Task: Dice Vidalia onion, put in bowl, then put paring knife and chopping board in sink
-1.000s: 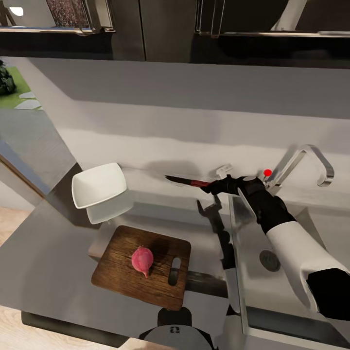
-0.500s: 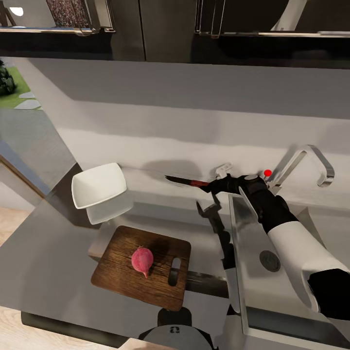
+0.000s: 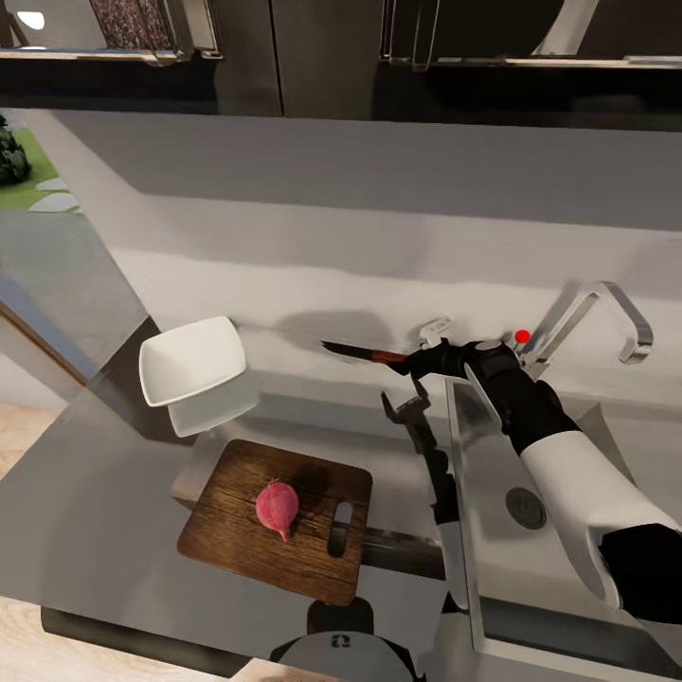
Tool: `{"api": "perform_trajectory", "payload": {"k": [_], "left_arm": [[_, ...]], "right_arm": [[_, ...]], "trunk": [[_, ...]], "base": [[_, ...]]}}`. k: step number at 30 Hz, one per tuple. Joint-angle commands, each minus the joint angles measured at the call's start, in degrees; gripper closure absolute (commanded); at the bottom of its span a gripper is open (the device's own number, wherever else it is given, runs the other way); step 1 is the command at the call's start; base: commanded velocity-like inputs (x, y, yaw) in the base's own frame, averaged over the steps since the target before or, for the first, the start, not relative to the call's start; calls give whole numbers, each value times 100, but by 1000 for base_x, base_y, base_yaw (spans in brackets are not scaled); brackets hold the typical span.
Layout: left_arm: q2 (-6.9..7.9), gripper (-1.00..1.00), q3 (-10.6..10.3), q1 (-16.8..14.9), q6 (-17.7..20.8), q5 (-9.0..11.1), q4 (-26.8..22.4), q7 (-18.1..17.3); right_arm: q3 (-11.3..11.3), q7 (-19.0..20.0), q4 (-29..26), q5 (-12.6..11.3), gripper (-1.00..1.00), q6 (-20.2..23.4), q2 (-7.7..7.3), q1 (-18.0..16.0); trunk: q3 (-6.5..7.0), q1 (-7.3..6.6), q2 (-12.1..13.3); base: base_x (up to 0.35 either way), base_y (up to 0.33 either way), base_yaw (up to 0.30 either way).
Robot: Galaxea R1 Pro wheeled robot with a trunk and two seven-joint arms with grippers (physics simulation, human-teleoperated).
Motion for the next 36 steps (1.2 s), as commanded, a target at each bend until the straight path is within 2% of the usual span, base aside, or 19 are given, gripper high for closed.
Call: {"api": "perform_trajectory", "payload": {"k": [1,36], "left_arm": [[5,-100,-9,2,-11,41,-6,-2],[5,-100,-9,1,-13,41,-1,-2]], "right_arm": [[9,27,-8,37,-100,19,-9,-4],[16,37,-8,37,-100,19,-26,-4]], "trunk": [[-14,3,-10],[-246,3,-10]], "base": [[0,0,0],[2,0,0]]}}
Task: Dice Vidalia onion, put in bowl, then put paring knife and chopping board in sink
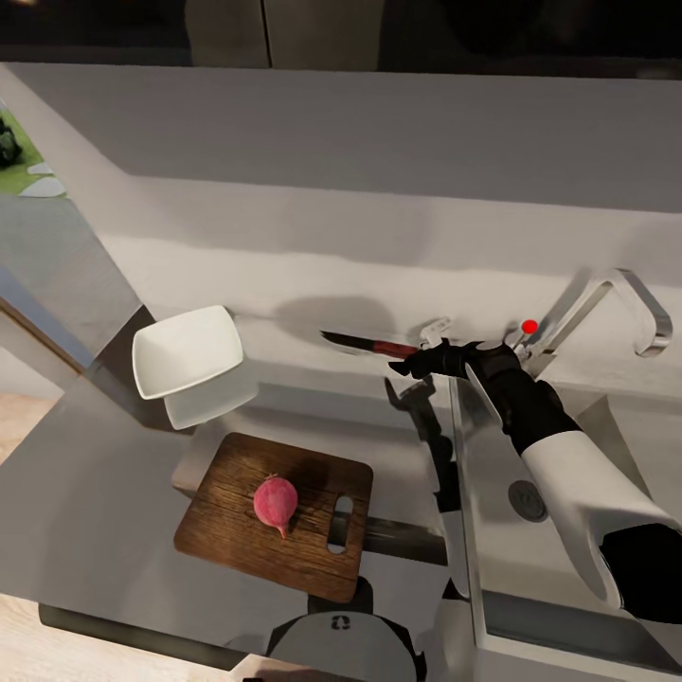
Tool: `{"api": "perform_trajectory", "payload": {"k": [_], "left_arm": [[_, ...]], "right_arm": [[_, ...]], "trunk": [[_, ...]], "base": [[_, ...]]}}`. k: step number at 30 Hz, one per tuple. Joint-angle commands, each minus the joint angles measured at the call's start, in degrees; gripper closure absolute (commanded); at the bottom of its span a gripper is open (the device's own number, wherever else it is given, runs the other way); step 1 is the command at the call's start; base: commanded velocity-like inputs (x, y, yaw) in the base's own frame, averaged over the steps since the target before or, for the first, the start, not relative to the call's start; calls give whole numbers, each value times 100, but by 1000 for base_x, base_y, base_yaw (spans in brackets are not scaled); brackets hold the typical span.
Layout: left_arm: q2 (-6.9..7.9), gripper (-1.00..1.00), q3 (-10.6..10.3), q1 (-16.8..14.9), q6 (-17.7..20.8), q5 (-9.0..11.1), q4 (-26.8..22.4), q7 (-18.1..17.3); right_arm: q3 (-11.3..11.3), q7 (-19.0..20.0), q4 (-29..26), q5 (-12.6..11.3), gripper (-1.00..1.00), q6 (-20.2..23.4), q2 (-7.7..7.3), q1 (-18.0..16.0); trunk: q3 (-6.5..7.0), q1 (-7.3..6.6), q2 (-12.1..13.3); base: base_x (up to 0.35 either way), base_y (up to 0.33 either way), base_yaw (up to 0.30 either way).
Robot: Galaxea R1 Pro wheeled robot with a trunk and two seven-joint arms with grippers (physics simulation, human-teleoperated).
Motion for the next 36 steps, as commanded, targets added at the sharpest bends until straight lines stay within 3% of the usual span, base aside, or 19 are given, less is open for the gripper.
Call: {"api": "perform_trajectory", "payload": {"k": [1,36], "left_arm": [[5,-100,-9,0,-10,41,-4,-2],[5,-100,-9,-1,-9,41,-10,-2]], "right_arm": [[9,26,-8,37,-100,19,-4,-4],[18,26,0,37,-100,19,-4,-4]], "trunk": [[-9,4,-10],[-11,4,-10]], "base": [[15,0,0],[41,-14,0]]}}
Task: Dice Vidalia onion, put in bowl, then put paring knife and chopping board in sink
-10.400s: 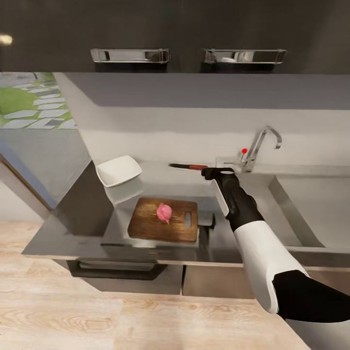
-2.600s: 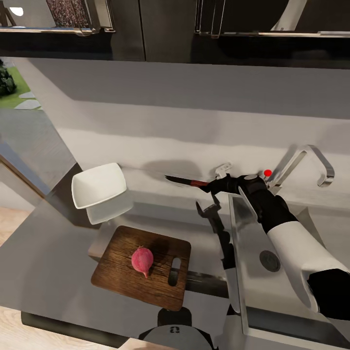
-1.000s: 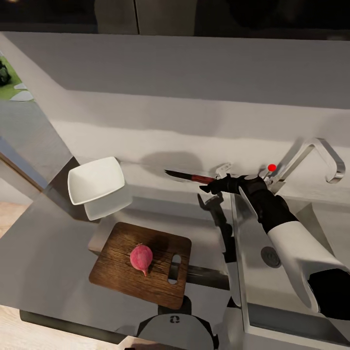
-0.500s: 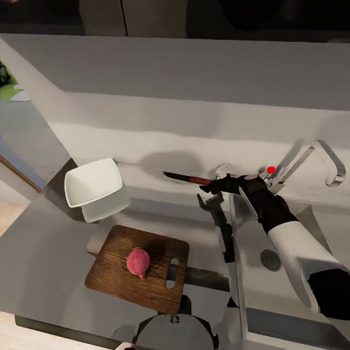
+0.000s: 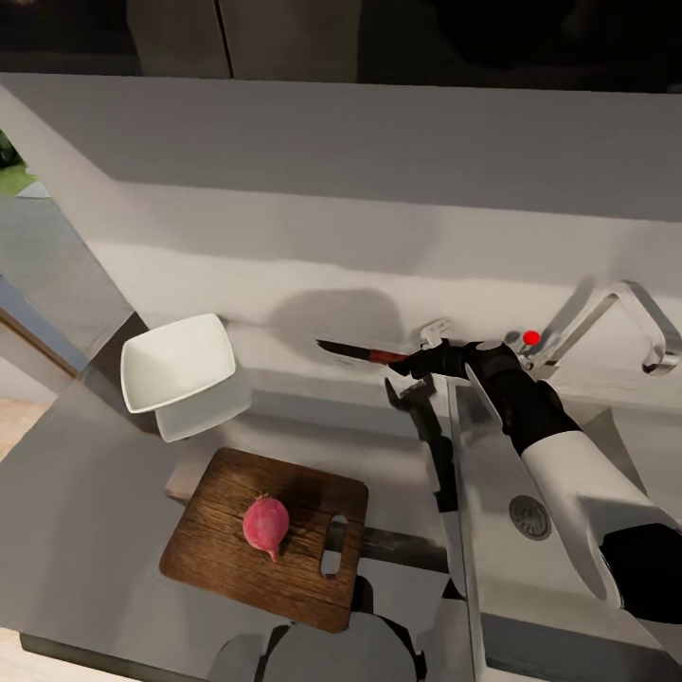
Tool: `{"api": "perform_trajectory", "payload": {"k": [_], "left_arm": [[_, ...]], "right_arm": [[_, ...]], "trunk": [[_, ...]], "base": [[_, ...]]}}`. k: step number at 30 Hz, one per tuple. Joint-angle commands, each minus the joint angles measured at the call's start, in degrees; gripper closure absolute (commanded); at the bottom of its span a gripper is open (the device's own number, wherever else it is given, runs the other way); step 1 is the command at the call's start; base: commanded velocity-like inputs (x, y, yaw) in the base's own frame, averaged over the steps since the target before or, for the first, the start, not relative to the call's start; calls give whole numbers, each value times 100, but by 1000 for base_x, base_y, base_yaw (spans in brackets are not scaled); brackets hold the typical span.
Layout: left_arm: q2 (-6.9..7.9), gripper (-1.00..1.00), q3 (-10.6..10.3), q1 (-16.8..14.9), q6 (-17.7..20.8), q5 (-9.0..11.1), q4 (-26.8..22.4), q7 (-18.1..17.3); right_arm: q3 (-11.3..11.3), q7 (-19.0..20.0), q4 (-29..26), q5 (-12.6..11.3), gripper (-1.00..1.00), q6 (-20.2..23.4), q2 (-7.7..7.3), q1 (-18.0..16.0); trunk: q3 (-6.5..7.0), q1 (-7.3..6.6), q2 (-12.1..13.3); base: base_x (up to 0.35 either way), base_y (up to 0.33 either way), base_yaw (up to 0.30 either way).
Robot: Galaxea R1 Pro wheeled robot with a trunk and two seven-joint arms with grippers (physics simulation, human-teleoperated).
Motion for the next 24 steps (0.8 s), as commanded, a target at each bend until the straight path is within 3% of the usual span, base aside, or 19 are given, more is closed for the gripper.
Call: {"api": "perform_trajectory", "payload": {"k": [1,24], "left_arm": [[5,-100,-9,0,-10,41,-4,-2],[5,-100,-9,3,-15,41,-6,-4]], "right_arm": [[9,26,-8,37,-100,19,-4,-4],[15,48,46,11,-100,19,18,-4]], "trunk": [[-8,5,-9],[-19,5,-9]], "base": [[119,0,0],[19,0,0]]}}
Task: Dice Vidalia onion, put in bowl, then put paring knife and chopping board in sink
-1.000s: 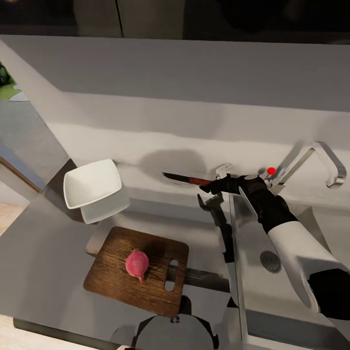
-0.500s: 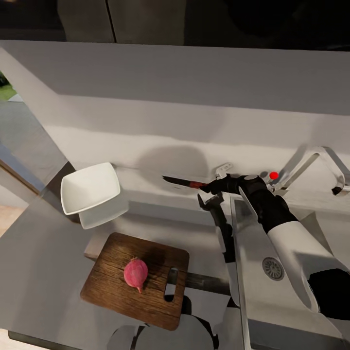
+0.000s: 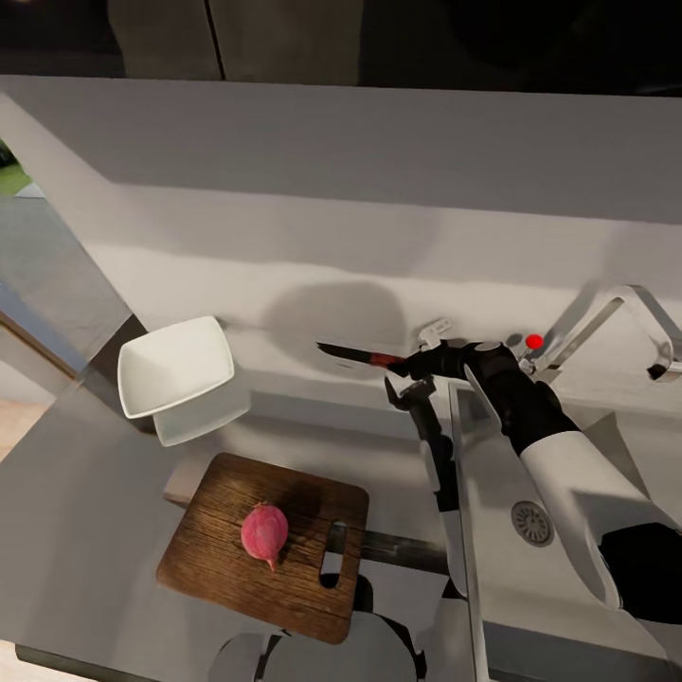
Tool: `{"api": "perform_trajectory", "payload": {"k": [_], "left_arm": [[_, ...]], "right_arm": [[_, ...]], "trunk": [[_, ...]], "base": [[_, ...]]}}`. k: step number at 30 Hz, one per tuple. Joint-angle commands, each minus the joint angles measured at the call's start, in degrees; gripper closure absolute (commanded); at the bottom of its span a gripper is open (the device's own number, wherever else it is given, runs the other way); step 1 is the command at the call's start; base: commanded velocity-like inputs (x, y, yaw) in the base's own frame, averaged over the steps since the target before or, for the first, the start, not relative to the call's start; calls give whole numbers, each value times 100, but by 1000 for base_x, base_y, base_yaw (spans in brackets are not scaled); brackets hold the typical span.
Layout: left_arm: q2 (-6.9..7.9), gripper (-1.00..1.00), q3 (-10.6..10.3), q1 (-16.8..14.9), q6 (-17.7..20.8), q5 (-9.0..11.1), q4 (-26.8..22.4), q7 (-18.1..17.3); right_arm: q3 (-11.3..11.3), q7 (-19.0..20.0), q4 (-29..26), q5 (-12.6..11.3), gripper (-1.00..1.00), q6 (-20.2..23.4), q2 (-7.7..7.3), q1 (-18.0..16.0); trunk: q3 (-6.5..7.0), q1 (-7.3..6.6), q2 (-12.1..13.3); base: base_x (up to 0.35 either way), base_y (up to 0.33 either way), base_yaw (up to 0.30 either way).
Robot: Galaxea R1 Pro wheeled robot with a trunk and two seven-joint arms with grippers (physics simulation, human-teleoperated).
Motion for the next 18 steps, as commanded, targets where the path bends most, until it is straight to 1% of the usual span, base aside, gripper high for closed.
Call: {"api": "perform_trajectory", "payload": {"k": [1,18], "left_arm": [[5,-100,-9,1,-11,41,-4,-2],[5,-100,-9,0,-7,41,-5,-1]], "right_arm": [[9,27,4,31,-100,19,-2,-4],[12,36,25,25,-100,19,1,-4]], "trunk": [[-12,3,-10],[-127,3,-10]], "base": [[0,0,0],[0,0,0]]}}
